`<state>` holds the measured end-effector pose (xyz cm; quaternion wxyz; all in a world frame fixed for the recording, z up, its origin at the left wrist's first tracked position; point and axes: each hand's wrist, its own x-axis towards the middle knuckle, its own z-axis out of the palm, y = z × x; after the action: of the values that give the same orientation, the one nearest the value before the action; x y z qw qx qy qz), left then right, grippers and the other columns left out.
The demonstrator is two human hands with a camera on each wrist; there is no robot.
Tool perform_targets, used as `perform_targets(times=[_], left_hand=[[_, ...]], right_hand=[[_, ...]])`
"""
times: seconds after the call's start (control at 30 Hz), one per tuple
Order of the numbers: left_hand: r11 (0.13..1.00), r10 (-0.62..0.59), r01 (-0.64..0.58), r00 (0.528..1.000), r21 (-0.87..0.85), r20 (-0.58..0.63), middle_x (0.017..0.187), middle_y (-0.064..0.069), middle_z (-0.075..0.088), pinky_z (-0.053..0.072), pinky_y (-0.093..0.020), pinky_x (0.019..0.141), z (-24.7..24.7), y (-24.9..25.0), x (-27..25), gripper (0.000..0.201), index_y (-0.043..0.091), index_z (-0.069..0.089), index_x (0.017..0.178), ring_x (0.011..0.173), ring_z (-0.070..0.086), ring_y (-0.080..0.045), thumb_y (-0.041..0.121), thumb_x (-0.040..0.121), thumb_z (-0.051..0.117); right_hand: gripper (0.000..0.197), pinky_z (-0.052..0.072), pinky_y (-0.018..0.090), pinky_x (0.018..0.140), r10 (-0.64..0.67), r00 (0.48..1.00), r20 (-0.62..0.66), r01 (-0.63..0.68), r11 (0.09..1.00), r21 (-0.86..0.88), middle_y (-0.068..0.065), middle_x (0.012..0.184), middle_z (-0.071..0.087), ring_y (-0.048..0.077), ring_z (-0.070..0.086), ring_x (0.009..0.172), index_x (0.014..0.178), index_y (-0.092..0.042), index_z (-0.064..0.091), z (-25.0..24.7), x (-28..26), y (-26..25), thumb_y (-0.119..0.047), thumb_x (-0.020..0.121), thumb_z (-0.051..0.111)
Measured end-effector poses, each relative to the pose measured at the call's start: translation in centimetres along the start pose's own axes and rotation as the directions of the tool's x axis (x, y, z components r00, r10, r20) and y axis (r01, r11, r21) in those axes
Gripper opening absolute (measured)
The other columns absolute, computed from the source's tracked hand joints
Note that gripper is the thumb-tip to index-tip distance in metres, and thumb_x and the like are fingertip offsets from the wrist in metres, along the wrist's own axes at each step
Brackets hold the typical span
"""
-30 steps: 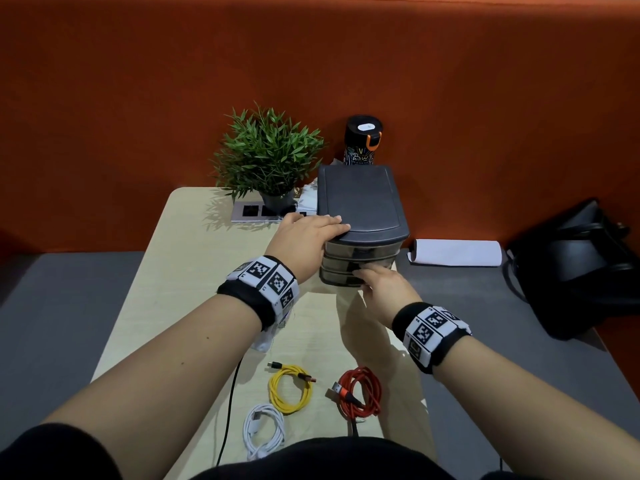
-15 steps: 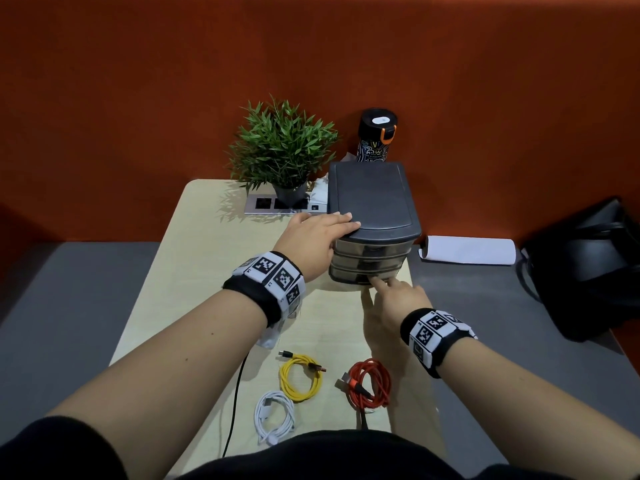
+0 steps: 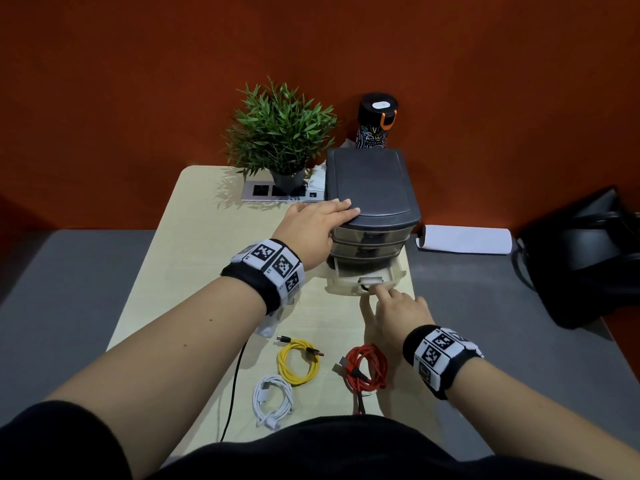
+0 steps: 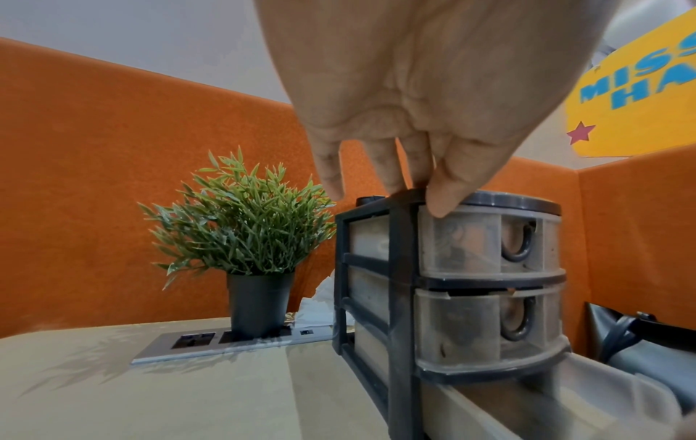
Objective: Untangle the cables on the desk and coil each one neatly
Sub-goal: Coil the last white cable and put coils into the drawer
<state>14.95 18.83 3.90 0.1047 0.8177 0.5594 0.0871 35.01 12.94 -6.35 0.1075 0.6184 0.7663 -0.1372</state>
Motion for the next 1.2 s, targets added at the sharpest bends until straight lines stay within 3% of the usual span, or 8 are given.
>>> perform_targets(times=[0.33,0.47,0.53,0.63,0.7,0.8,0.93,1.2], left_hand=[[1.000,-0.002,0.002,1.000,-0.010,0.010,0.155,0.016,0.021,0.016,-0.037,0.111,0.3,0.0,-0.1,0.067,0.037,0.026,0.146,0.142,0.018,-0.004,0.004,0.089,0.039],[0.996,0.004,0.001,0.998,-0.086,0.061,0.157,0.015,0.014,0.007,-0.039,0.116,0.4,0.0,-0.4,0.067,0.035,0.022,0.148,0.144,0.008,-0.004,0.005,0.091,0.041],[0.991,0.037,-0.036,0.999,-0.132,0.008,0.156,0.014,0.018,0.008,-0.039,0.116,0.9,0.2,-1.5,0.065,0.033,0.027,0.146,0.144,0.012,-0.005,0.004,0.090,0.043],[0.980,0.042,-0.068,0.989,-0.189,-0.140,0.131,0.008,0.050,0.030,-0.036,0.107,1.9,0.2,-4.3,0.045,0.028,0.057,0.119,0.125,0.041,-0.012,0.001,0.085,0.046],[0.972,-0.015,-0.024,0.986,-0.232,-0.166,0.107,0.008,0.051,0.037,-0.034,0.096,3.0,-0.1,-6.3,0.033,0.023,0.061,0.097,0.107,0.048,-0.016,-0.003,0.081,0.047],[0.955,-0.127,0.134,0.991,-0.266,0.042,0.099,0.011,0.047,0.043,-0.033,0.090,4.3,-1.1,-8.5,0.027,0.026,0.058,0.089,0.099,0.049,-0.013,0.002,0.082,0.051],[0.941,-0.170,0.295,0.834,-0.164,0.525,0.107,0.009,0.053,0.049,-0.027,0.089,6.4,-2.1,-10.9,0.029,0.029,0.058,0.108,0.099,0.055,-0.007,0.021,0.082,0.067],[0.935,-0.268,0.348,0.814,-0.064,0.516,0.101,0.006,0.062,0.047,-0.023,0.077,8.2,-2.4,-11.7,0.018,0.027,0.058,0.097,0.091,0.057,-0.012,0.021,0.081,0.063]], right_hand=[[0.058,0.033,0.039,0.099,-0.030,0.998,0.057,0.031,0.999,-0.022,0.001,0.132,0.050,0.022,0.049,0.118,0.138,-0.022,0.026,0.6,-4.8,-0.4,-0.010,0.086,0.047],[0.051,0.031,0.037,0.101,-0.048,0.994,0.096,0.048,0.999,0.006,-0.004,0.125,0.051,0.018,0.049,0.115,0.131,-0.029,0.040,1.0,-5.6,-0.2,-0.022,0.084,0.058],[0.039,0.030,0.036,0.099,-0.051,0.996,0.078,0.044,0.995,0.087,-0.006,0.121,0.053,0.016,0.049,0.113,0.127,-0.032,0.044,1.2,-6.0,-0.3,-0.024,0.090,0.049],[0.031,0.032,0.035,0.099,-0.011,0.999,0.048,0.000,0.974,0.226,-0.006,0.119,0.058,0.016,0.052,0.109,0.122,-0.031,0.053,1.3,-6.3,-0.4,-0.027,0.097,0.034],[0.031,0.033,0.034,0.099,0.016,0.999,0.051,-0.030,0.959,0.282,-0.005,0.117,0.060,0.016,0.054,0.106,0.114,-0.028,0.060,1.0,-6.2,-0.5,-0.028,0.098,0.034],[0.030,0.034,0.033,0.099,0.024,0.998,0.060,-0.043,0.946,0.321,-0.006,0.113,0.062,0.015,0.055,0.104,0.111,-0.026,0.062,0.5,-6.1,-0.6,-0.036,0.097,0.037],[0.033,0.036,0.033,0.102,-0.041,0.985,0.167,-0.014,0.948,0.318,-0.010,0.111,0.063,0.012,0.057,0.104,0.115,-0.030,0.059,0.4,-6.2,-0.9,-0.049,0.089,0.055],[0.012,0.052,0.024,0.077,0.047,0.972,0.229,-0.155,0.866,0.476,0.000,0.094,0.069,0.014,0.064,0.087,0.095,-0.019,0.069,0.1,-5.2,-0.4,-0.026,0.087,0.064]])
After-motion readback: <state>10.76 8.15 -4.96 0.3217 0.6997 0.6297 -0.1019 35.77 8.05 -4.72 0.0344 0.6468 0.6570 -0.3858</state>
